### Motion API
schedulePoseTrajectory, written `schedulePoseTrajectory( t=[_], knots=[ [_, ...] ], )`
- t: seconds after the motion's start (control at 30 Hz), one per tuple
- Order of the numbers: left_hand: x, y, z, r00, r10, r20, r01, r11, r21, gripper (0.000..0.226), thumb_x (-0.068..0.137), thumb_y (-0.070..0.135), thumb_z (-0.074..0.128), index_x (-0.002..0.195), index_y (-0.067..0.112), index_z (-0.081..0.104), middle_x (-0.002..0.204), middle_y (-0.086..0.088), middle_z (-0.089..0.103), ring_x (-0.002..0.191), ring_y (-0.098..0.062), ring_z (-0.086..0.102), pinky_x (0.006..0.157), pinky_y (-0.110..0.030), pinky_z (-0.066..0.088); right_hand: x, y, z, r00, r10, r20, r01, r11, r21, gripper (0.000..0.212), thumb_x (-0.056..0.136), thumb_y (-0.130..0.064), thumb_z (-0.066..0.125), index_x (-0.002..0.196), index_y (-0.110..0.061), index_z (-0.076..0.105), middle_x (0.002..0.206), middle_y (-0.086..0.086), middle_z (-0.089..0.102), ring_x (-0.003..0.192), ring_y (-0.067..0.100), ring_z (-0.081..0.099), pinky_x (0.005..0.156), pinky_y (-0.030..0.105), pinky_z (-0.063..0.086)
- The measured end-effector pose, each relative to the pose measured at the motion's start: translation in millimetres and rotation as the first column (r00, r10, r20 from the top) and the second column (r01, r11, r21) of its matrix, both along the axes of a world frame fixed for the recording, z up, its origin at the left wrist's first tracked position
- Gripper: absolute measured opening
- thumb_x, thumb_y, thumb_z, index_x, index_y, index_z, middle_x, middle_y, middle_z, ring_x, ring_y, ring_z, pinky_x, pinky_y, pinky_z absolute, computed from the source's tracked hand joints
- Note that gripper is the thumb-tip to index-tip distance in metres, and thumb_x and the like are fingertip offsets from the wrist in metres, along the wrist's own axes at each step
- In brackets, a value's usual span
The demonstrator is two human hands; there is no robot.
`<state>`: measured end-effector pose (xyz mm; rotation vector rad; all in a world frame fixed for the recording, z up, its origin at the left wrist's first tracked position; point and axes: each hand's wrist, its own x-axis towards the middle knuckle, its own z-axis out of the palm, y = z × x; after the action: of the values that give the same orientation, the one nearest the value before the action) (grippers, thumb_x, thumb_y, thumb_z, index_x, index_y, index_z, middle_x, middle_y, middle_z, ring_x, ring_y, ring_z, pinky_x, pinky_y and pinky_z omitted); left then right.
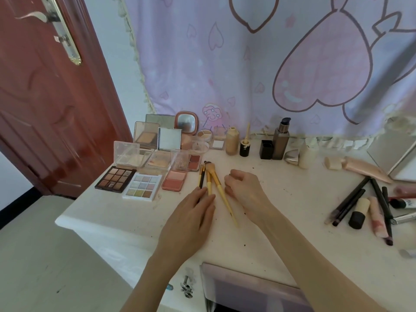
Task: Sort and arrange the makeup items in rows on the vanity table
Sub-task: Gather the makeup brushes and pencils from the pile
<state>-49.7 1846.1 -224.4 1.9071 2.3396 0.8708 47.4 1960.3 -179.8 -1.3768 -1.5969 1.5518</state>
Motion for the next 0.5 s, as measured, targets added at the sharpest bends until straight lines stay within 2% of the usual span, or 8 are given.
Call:
schedulePoseTrajectory(
  t=[0.1,0.17,0.2,0.27,0.37,0.43,0.5],
  knots=[
    [-1,1,-2,0.999,0.039,0.034,-0.039,0.999,0.002,0.042,0.099,0.034,0.03,0.137,0.023,0.042,0.147,0.012,0.033,0.132,-0.001,0.031,0.099,-0.008,0.016,11,-5,-6,0.992,0.038,0.124,-0.073,0.955,0.289,0.031,0.097,-0.02,0.047,0.124,-0.012,0.059,0.129,0.001,0.059,0.117,0.017,0.053,0.1,0.019,0.034],
    [-1,2,-3,0.997,0.051,0.054,-0.052,0.999,0.012,0.042,0.099,0.032,0.029,0.137,0.02,0.043,0.146,0.01,0.035,0.131,-0.002,0.032,0.102,-0.009,0.016,20,-10,-15,0.961,0.149,0.235,-0.251,0.83,0.499,0.03,0.097,-0.017,0.046,0.123,-0.01,0.061,0.128,0.002,0.059,0.12,0.017,0.052,0.095,0.011,0.029],
    [0,2,-3,0.997,0.049,0.06,-0.05,0.999,0.016,0.042,0.099,0.031,0.029,0.137,0.02,0.042,0.146,0.01,0.035,0.131,-0.002,0.032,0.103,-0.01,0.014,23,-13,-20,0.929,0.208,0.305,-0.351,0.751,0.558,0.032,0.097,-0.015,0.045,0.126,-0.009,0.058,0.133,0.002,0.056,0.124,0.017,0.049,0.099,0.011,0.026],
    [1,1,-3,0.996,0.053,0.069,-0.054,0.998,0.014,0.042,0.099,0.03,0.029,0.139,0.021,0.04,0.146,0.011,0.034,0.131,-0.001,0.032,0.103,-0.01,0.015,27,-14,-30,0.86,0.276,0.43,-0.501,0.621,0.603,0.037,0.098,-0.011,0.041,0.135,-0.01,0.047,0.145,0.001,0.042,0.136,0.015,0.035,0.112,0.017,0.013],
    [-1,0,-4,0.995,0.071,0.067,-0.073,0.997,0.033,0.041,0.098,0.025,0.033,0.137,0.017,0.042,0.14,0.01,0.039,0.116,-0.002,0.044,0.09,-0.01,0.031,27,-9,-36,0.772,0.286,0.568,-0.626,0.498,0.6,0.046,0.098,-0.005,0.035,0.143,-0.013,0.034,0.152,-0.001,0.029,0.144,0.013,0.016,0.114,0.023,-0.005],
    [0,0,-3,0.996,0.067,0.062,-0.069,0.997,0.033,0.039,0.097,0.021,0.036,0.135,0.013,0.044,0.133,0.008,0.042,0.104,-0.003,0.048,0.08,-0.011,0.035,24,-6,-38,0.7,0.227,0.677,-0.698,0.416,0.583,0.052,0.097,-0.004,0.034,0.146,-0.016,0.026,0.155,-0.004,0.021,0.145,0.013,0.007,0.115,0.031,-0.009],
    [-1,0,-3,0.995,0.063,0.074,-0.065,0.997,0.027,0.04,0.097,0.02,0.035,0.135,0.013,0.043,0.134,0.008,0.042,0.106,-0.005,0.049,0.083,-0.012,0.035,19,-4,-39,0.66,0.18,0.729,-0.729,0.386,0.565,0.051,0.099,-0.01,0.032,0.148,-0.018,0.021,0.157,-0.005,0.016,0.145,0.014,0.003,0.116,0.038,-0.008]
  ],
)
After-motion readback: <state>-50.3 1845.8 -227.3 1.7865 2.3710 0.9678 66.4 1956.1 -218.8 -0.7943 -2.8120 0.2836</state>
